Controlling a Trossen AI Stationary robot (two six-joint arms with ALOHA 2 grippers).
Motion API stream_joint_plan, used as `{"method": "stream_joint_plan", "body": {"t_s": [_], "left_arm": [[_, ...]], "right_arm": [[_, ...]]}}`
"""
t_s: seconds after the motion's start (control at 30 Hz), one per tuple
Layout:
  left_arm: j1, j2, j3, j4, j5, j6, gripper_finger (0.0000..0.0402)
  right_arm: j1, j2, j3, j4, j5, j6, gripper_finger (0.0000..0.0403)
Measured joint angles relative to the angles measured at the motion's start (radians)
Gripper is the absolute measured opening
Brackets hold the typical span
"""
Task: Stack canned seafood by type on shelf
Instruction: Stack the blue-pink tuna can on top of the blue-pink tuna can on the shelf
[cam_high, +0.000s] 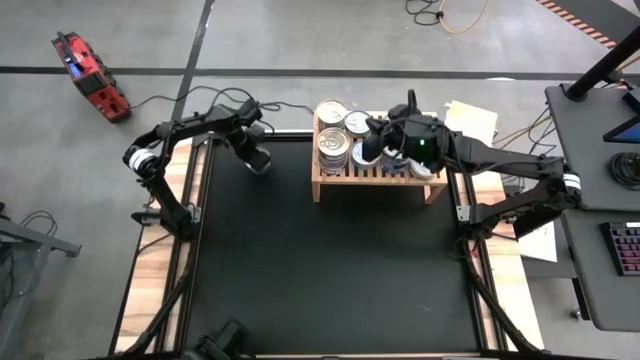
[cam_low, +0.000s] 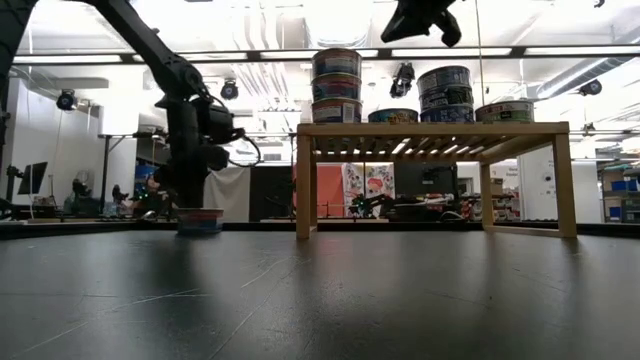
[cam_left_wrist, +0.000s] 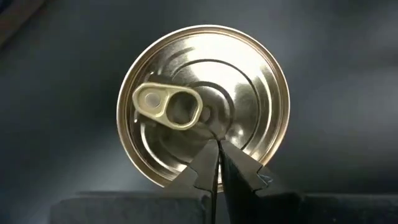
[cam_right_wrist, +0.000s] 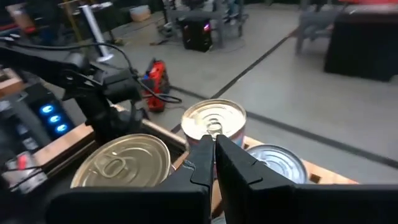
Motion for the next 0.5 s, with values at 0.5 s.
{"method": "stream_joint_plan", "body": {"t_s": [0.5], "left_arm": [[-0.316,-0.003,-0.003,-0.028,0.042,-0.184,0.0001]], "right_arm": [[-0.083,0.003,0.158,-0.253,-0.238,-0.007,0.0009]]}}
